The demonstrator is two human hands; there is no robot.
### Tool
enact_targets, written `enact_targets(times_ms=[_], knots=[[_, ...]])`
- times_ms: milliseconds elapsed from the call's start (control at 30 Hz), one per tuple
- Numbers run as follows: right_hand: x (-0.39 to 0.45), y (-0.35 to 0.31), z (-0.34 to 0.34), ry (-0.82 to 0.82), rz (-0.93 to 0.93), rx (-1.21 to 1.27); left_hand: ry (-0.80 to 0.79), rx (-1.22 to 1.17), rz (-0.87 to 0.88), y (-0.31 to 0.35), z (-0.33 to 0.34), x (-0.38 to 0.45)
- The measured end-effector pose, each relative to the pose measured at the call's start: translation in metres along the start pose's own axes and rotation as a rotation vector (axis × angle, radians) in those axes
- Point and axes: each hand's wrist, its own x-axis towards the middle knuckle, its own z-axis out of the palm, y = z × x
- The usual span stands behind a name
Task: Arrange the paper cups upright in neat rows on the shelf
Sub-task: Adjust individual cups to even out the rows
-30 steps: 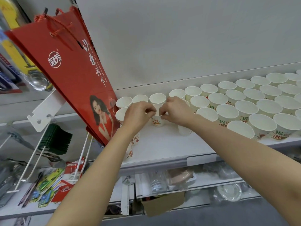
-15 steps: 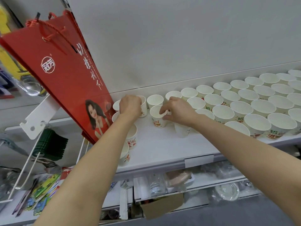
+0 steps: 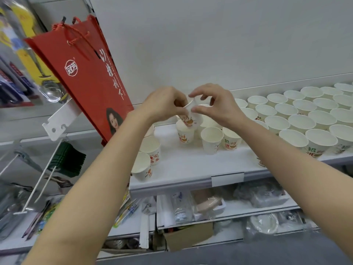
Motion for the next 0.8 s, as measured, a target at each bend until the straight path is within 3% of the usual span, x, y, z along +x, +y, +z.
enact_targets(times_ms=[100, 267, 467, 667, 800], knots=[[-0.015, -0.006, -0.019, -0.048, -0.005, -0.066, -0.037, -0.056, 0.045, 0.016, 0.002, -0.004], [-0.044, -0.002, -0.050, -0.193, 0.137, 0.106, -0.060, -0.170, 0.129, 0.034, 0.015, -0.004], [-0.073, 0.016, -0.086, -0.245, 0.247, 0.239, -0.153, -0.350, 0.124, 0.048, 0.037, -0.006], [-0.105, 0.019, -0.088, -0.168, 0.244, 0.198, -0.199, -0.519, 0.088, 0.079, 0.078, -0.008], [-0.118, 0.028, -0.087, -0.100, 0.304, 0.180, -0.133, -0.624, 0.063, 0.085, 0.104, -0.013]])
